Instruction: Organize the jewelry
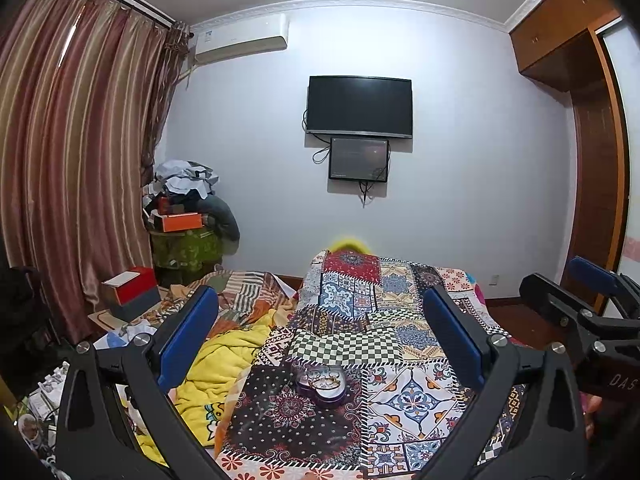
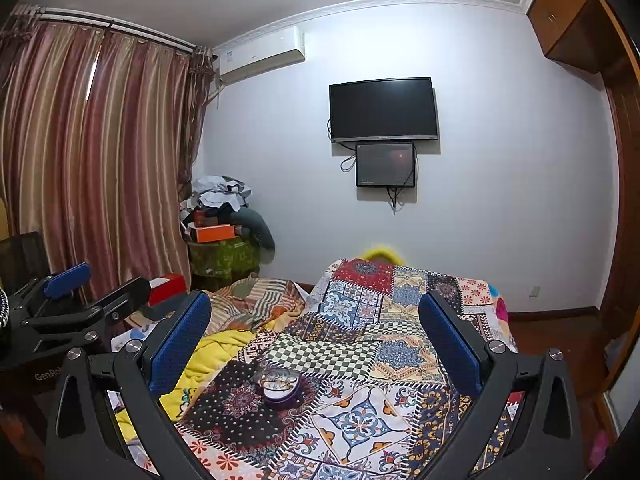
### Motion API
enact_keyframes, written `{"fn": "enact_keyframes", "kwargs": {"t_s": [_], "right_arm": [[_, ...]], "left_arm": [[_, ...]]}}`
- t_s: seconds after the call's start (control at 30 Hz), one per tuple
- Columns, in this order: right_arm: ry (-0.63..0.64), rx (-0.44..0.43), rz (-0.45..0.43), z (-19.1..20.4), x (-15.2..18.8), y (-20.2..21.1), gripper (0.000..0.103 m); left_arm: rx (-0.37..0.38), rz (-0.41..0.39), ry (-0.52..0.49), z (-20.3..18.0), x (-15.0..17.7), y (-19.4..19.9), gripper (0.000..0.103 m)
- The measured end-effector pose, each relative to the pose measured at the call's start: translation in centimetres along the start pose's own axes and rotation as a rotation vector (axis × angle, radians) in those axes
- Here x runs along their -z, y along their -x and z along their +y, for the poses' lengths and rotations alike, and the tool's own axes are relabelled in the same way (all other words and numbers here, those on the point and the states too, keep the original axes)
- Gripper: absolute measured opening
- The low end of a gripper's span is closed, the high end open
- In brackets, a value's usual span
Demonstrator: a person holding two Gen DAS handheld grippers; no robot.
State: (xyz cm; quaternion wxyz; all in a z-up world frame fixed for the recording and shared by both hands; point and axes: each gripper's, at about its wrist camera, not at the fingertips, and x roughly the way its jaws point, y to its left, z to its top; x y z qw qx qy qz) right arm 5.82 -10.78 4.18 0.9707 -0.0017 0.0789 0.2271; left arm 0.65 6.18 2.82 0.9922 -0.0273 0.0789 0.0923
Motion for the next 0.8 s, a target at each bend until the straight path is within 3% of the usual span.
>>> {"fn": "enact_keyframes", "kwargs": {"t_s": [0.8], "right_arm": [[-0.012,0.012,0.018,-0.21,0.29,-0.49,0.103]], "left_arm": [[0.021,0.015,-0.003,-0.09,0.55,-0.69,0.103]]}}
